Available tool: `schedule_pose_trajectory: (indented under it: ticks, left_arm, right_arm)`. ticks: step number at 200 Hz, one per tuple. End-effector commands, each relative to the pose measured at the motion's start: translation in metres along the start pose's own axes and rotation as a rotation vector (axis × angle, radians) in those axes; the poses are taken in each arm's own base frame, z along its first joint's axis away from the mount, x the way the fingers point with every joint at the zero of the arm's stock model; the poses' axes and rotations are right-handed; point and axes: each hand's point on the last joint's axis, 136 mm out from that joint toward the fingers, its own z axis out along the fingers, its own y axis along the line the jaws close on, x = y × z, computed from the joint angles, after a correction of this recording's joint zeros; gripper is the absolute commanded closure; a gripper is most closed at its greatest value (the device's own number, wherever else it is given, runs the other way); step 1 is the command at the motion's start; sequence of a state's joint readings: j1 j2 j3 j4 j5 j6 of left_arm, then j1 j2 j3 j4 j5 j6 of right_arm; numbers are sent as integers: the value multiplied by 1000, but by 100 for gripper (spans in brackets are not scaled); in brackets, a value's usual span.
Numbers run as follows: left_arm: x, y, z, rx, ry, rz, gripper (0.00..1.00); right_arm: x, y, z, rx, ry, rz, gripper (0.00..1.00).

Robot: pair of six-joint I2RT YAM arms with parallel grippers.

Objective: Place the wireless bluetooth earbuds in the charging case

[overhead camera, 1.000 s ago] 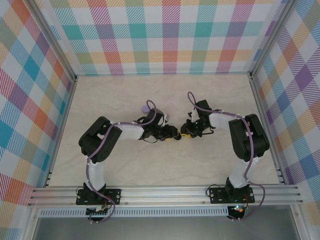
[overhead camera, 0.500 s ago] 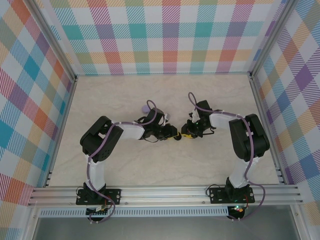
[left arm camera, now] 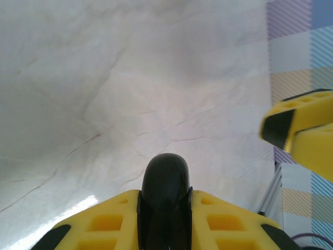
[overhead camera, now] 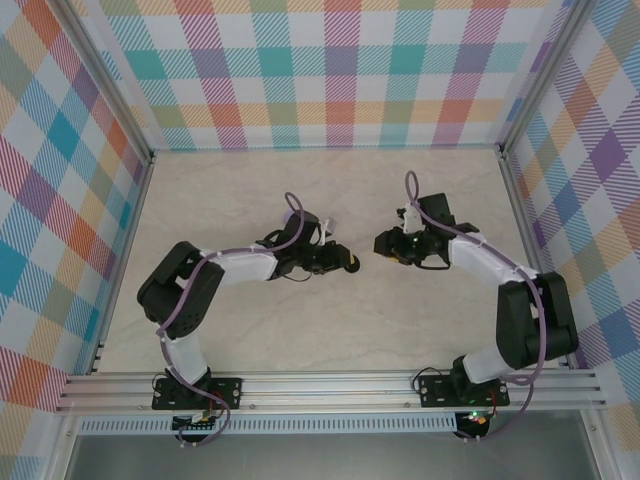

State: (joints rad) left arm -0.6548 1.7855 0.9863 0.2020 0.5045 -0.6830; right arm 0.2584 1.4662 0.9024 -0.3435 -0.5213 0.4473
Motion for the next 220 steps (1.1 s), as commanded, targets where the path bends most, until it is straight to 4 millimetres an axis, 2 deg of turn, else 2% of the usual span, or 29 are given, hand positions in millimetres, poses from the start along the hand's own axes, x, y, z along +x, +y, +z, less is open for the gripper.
schedule_pose_trajectory:
  ticks: [1, 37, 77, 114, 158, 220]
  left_arm:
    - [-17, -28, -31, 63, -76, 131, 77]
    - [-25, -62, -70, 125, -137, 288, 77]
    - [-18, -105, -109, 265, -167, 453, 77]
    - [-8, -133, -130, 374, -161, 527, 78]
    - [-5, -146, -142, 417, -170, 551, 78]
    - [-1, -155, -149, 448, -165, 566, 78]
  right_arm:
    - [2, 26, -16, -120, -22, -116, 58]
    - [5, 68, -42, -280, -55, -245, 51]
    - [9, 113, -69, -483, -53, -381, 44]
    - [11, 137, -90, -563, -72, -474, 38]
    - [24, 161, -101, -640, -49, -565, 37]
    - [27, 173, -97, -669, -8, -590, 43]
